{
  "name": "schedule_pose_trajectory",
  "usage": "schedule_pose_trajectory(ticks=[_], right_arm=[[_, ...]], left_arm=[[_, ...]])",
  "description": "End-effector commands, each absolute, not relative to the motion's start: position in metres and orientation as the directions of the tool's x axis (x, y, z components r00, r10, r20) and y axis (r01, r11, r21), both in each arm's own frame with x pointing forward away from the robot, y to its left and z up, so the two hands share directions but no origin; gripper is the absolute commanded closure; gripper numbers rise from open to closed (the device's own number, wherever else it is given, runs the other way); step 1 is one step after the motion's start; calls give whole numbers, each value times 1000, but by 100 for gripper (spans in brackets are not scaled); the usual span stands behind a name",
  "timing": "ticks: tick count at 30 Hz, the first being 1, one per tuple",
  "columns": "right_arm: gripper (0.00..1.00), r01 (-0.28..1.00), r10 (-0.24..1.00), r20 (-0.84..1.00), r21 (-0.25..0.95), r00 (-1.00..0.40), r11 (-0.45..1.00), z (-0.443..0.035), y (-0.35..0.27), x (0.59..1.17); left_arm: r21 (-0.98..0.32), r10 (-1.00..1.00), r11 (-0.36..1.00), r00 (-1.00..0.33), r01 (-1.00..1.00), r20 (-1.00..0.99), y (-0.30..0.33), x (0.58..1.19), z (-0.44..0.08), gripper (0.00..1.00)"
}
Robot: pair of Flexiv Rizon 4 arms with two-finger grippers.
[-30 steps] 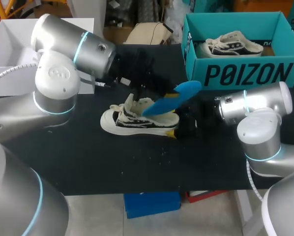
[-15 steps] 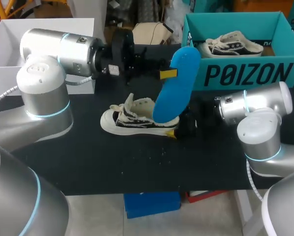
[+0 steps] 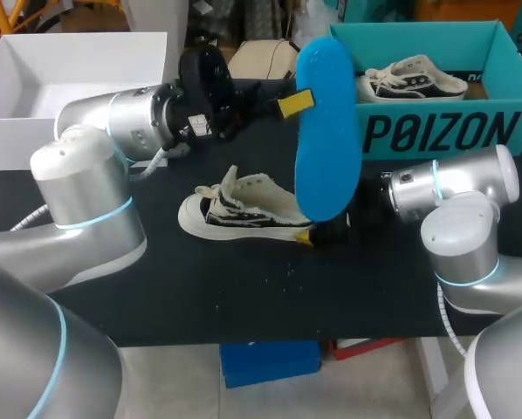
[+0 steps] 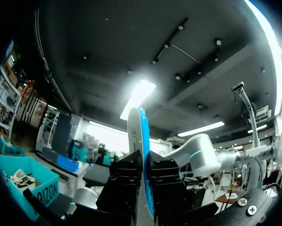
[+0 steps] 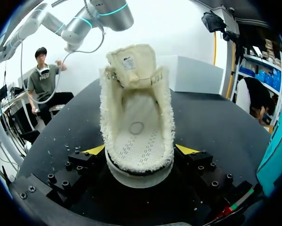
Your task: Take the shoe out of the shoebox, open the shoe tongue, remove and reinsert the insole, then place the shoe into the shoebox
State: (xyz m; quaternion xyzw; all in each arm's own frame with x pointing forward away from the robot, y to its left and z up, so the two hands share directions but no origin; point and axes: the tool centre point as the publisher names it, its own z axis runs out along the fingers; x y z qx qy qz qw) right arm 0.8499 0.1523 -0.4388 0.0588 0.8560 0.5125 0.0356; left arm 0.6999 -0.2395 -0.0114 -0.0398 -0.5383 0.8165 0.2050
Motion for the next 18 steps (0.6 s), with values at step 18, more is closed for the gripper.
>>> schedule_pose_trajectory(ticks=[18], right_arm=[[100, 66, 138, 1, 881, -990, 469, -440, 153, 851]], left_arm=[[-919, 325, -316, -937, -235, 128, -227, 673, 35, 100]])
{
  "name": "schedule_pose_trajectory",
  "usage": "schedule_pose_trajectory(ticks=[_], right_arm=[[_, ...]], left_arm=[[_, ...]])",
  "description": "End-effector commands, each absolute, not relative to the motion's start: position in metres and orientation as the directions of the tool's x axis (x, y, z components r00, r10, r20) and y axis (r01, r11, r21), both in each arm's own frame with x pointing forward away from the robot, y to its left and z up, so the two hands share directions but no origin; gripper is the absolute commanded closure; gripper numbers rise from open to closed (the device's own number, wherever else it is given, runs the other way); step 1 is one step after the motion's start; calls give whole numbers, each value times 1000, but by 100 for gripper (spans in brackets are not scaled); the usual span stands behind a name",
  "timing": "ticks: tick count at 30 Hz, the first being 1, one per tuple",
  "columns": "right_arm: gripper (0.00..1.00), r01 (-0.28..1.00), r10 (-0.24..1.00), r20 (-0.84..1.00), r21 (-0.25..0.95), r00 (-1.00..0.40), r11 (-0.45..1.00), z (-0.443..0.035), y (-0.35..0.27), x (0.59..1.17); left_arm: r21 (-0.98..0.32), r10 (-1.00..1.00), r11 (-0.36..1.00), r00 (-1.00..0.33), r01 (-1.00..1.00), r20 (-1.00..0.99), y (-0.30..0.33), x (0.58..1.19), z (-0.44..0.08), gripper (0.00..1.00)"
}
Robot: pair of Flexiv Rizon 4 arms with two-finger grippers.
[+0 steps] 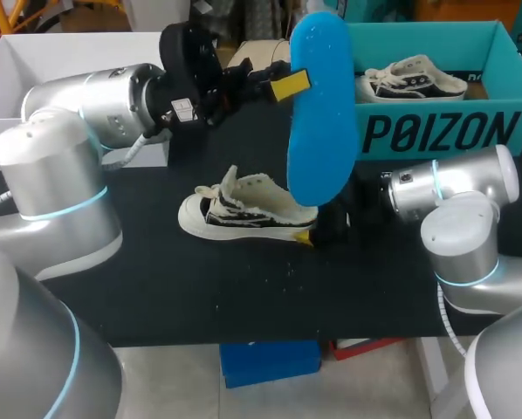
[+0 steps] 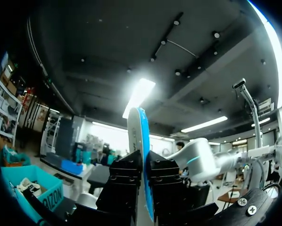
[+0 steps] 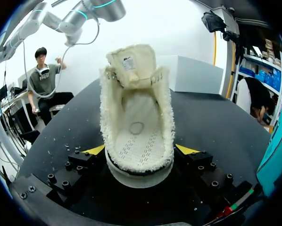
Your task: Take the shoe out of the shoebox, open the shoe tongue, remove and reinsert the insole, then place the shoe into the shoebox
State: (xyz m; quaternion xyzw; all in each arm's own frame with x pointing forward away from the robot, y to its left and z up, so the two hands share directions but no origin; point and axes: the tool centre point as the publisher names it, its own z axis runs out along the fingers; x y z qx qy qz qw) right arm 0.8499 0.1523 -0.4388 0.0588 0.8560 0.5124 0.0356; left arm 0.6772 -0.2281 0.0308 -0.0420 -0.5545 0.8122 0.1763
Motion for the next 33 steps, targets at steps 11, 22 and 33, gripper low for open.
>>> schedule_pose_trajectory(ticks=[11, 22, 33], right_arm=[[51, 60, 116, 3, 868, -993, 494, -439, 153, 852], [0, -9, -4, -9, 672, -1000, 741, -403, 126, 863], [0, -43, -74, 85, 319, -994, 947, -374, 115, 858]], left_arm=[[-921, 315, -322, -942, -220, 116, -223, 673, 39, 100], [-921, 315, -322, -942, -220, 116, -223, 673, 39, 100], [-921, 315, -322, -942, -220, 116, -223, 673, 39, 100]])
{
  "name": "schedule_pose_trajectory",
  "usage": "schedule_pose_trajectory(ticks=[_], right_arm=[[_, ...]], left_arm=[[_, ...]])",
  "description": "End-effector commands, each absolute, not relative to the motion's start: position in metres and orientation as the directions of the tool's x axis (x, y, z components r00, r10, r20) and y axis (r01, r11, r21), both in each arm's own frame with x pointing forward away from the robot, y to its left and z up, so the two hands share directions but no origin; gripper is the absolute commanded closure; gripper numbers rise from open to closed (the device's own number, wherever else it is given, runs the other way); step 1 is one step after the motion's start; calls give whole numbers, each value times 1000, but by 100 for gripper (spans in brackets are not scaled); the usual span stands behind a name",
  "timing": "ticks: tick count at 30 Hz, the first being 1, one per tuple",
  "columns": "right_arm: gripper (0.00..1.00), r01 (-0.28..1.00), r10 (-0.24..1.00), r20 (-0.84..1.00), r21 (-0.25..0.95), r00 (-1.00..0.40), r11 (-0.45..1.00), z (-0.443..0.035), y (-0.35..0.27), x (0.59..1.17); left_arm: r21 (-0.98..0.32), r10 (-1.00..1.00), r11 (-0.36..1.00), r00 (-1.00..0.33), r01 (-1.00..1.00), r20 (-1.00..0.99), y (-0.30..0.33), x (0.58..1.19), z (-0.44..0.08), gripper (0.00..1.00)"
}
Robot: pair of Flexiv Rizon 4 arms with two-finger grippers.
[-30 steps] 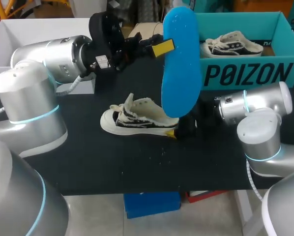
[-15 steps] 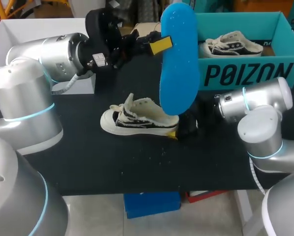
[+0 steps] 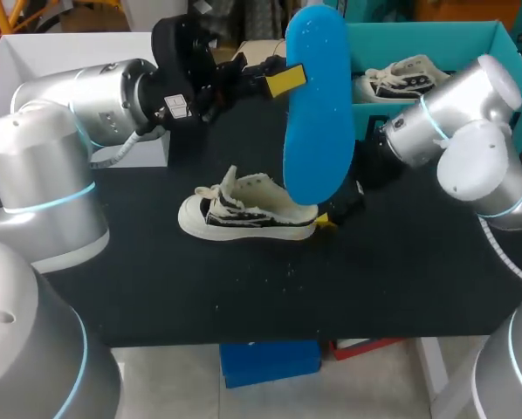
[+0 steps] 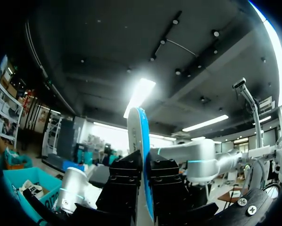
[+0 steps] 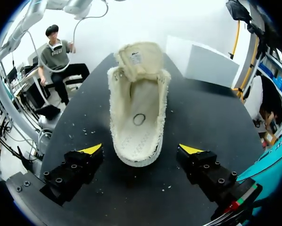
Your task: Take the shoe out of the shoebox, open the shoe tongue, remove and reinsert the insole, then place the shoe into the shoebox
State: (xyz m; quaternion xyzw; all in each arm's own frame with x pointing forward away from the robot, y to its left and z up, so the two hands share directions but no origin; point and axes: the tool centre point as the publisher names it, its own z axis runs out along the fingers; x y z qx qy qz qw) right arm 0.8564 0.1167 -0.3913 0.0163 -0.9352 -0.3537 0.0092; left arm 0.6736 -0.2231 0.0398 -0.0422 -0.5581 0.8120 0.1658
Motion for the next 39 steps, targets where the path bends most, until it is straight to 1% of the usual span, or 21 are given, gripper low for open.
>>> schedule_pose_trajectory(ticks=[1, 5, 9, 13, 17, 29, 39], right_arm=[[0, -48, -77, 90, 291, -993, 956, -372, 115, 858], [0, -39, -52, 66, 186, -996, 982, -366, 116, 858], [0, -22, -24, 21, 108, -999, 994, -360, 117, 857], [0, 16, 18, -25, 58, -1000, 998, -353, 122, 854], [0, 33, 35, -47, 41, -998, 999, -353, 129, 850], [0, 23, 24, -49, 19, -999, 1000, -354, 144, 852], [0, 54, 56, -38, 48, -998, 997, -361, 145, 853]], left_arm=[[-921, 315, -322, -942, -220, 116, -223, 673, 39, 100], [-921, 315, -322, -942, -220, 116, -223, 673, 39, 100], [-921, 315, -322, -942, -220, 116, -223, 673, 39, 100], [-921, 315, -322, -942, -220, 116, -223, 673, 39, 100], [-921, 315, -322, -942, -220, 116, -223, 673, 39, 100], [-921, 315, -322, -942, -220, 116, -223, 673, 39, 100], [-921, 315, -322, -942, -220, 116, -223, 673, 39, 100]])
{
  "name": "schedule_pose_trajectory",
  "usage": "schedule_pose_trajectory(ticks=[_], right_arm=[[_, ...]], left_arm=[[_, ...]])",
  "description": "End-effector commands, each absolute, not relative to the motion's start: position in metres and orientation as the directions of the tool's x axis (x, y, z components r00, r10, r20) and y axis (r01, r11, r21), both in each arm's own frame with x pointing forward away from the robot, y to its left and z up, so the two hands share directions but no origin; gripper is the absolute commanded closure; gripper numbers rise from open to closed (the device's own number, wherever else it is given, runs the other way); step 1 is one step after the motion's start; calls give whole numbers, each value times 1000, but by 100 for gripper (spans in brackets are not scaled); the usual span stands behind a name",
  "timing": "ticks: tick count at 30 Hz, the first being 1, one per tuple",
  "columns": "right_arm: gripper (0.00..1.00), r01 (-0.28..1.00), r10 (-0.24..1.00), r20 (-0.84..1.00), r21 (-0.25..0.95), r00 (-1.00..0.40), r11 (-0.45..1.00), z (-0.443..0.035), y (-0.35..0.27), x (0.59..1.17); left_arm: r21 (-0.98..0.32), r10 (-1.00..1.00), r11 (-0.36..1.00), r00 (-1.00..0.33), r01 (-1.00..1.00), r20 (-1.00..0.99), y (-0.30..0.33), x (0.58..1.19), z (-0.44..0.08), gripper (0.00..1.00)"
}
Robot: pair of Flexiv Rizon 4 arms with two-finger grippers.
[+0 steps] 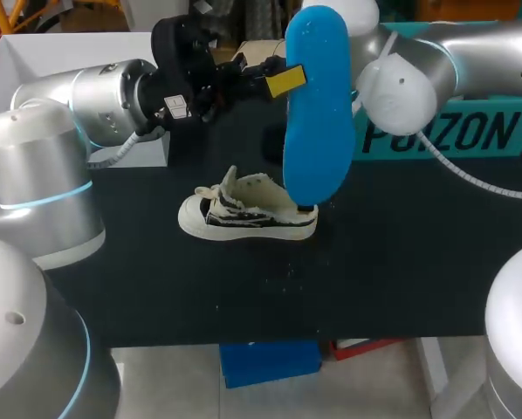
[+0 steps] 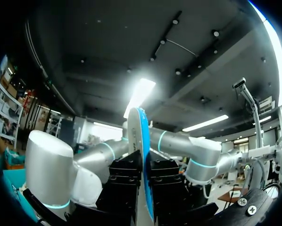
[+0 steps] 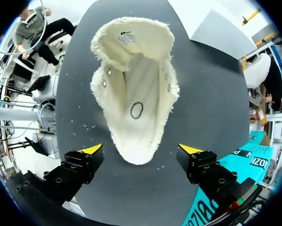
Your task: Take the shoe out of the shoebox, open the shoe tongue, remove and reinsert the insole, then place the shoe into the shoebox
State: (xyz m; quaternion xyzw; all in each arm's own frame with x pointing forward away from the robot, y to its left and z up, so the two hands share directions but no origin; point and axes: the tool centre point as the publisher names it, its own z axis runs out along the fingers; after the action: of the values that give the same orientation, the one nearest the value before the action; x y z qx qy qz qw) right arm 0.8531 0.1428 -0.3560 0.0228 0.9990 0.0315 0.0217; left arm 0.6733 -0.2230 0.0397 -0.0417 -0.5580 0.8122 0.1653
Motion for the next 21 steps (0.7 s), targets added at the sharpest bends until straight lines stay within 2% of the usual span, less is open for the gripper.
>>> schedule_pose_trajectory(ticks=[1, 12, 21], right_arm=[[0, 56, 58, -36, 51, -998, 997, -362, 145, 852], [0, 58, 60, -36, 70, -998, 996, -364, 145, 852], [0, 75, 95, -67, 245, -993, 967, -363, 137, 853]], left_arm=[[-921, 315, -322, -942, -220, 116, -223, 673, 39, 100], [-921, 315, -322, -942, -220, 116, -223, 673, 39, 100], [-921, 315, -322, -942, -220, 116, -223, 673, 39, 100]])
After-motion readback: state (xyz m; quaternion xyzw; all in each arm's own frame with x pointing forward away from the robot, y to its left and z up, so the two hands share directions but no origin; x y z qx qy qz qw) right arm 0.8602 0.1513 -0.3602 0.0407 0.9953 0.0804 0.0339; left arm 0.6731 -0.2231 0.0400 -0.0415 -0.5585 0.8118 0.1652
